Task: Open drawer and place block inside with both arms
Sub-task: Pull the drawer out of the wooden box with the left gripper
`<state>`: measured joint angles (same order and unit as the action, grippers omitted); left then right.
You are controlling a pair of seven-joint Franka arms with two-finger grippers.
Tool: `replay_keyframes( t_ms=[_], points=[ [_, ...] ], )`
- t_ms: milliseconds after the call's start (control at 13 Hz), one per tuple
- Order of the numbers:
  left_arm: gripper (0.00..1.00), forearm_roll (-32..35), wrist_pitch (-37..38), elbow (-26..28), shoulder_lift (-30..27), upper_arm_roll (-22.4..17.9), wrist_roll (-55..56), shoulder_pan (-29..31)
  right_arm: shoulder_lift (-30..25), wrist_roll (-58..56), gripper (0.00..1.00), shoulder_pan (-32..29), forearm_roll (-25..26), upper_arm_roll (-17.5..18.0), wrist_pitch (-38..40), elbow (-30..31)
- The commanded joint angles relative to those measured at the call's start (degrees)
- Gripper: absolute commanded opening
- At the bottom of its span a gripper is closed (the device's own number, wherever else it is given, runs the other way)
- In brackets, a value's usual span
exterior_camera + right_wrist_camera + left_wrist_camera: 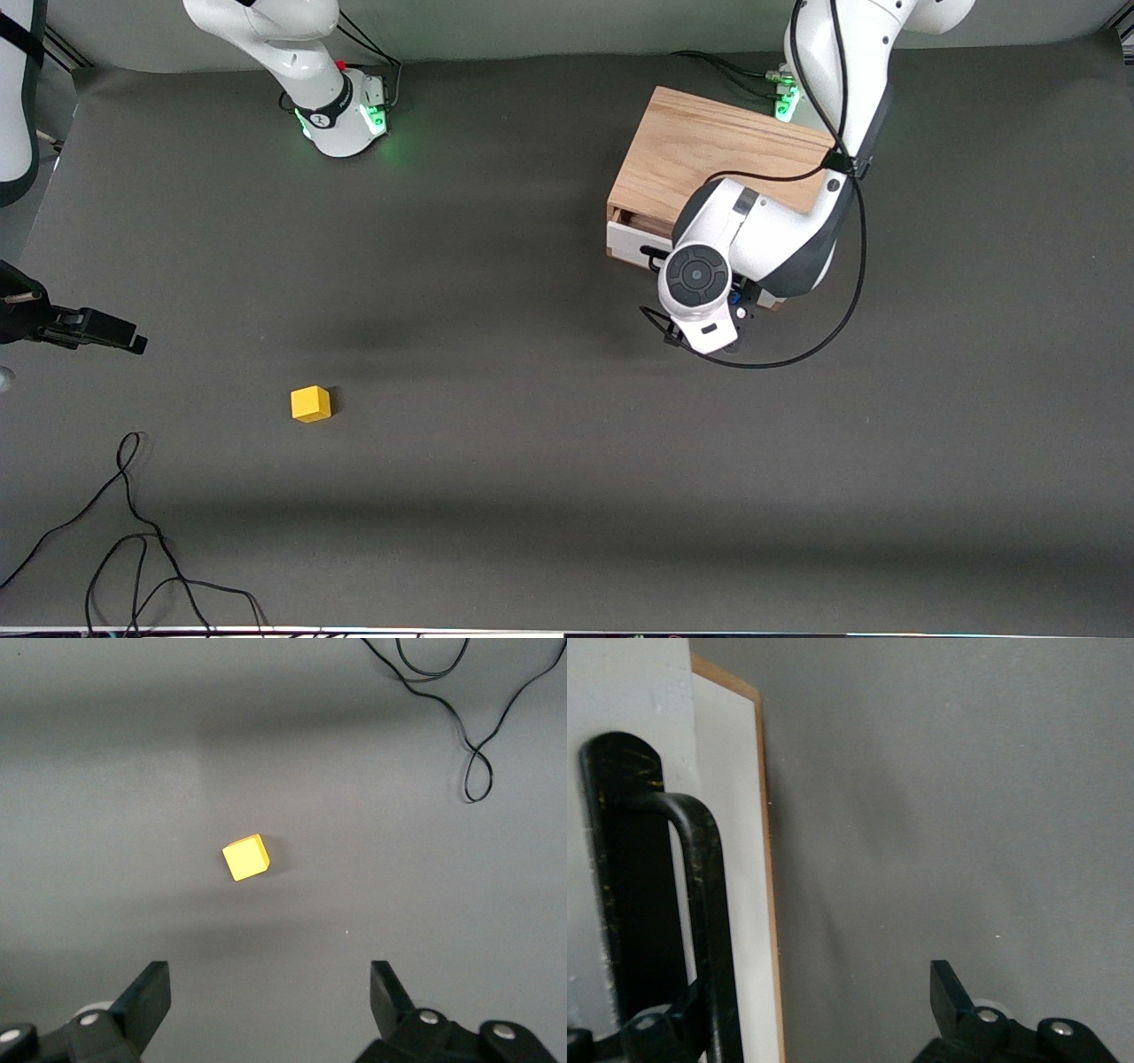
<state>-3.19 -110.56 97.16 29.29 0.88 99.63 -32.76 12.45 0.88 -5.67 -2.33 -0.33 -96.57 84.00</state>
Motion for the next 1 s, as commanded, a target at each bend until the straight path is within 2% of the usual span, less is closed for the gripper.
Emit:
replay_keyframes(
  t_ms=[0,308,923],
  points=[
    [1.00,0.37,0.09,-5.65,3.14,-0.36,-1.80,0.94,0.65,-0.27,1.00,-0.39,-0.75,0.15,0.15,-1.38],
    [1.00,0.38,0.08,-11.10,7.00,-0.36,-1.98,1.03,0.65,-0.27,1.00,-0.39,-0.66,0.06,0.15,-1.38],
    [1.00,0.29,-0.18,-17.61,9.99,-0.36,-1.98,1.38,0.65,-0.27,1.00,-0.30,-0.75,0.15,0.15,-1.29]
  ],
)
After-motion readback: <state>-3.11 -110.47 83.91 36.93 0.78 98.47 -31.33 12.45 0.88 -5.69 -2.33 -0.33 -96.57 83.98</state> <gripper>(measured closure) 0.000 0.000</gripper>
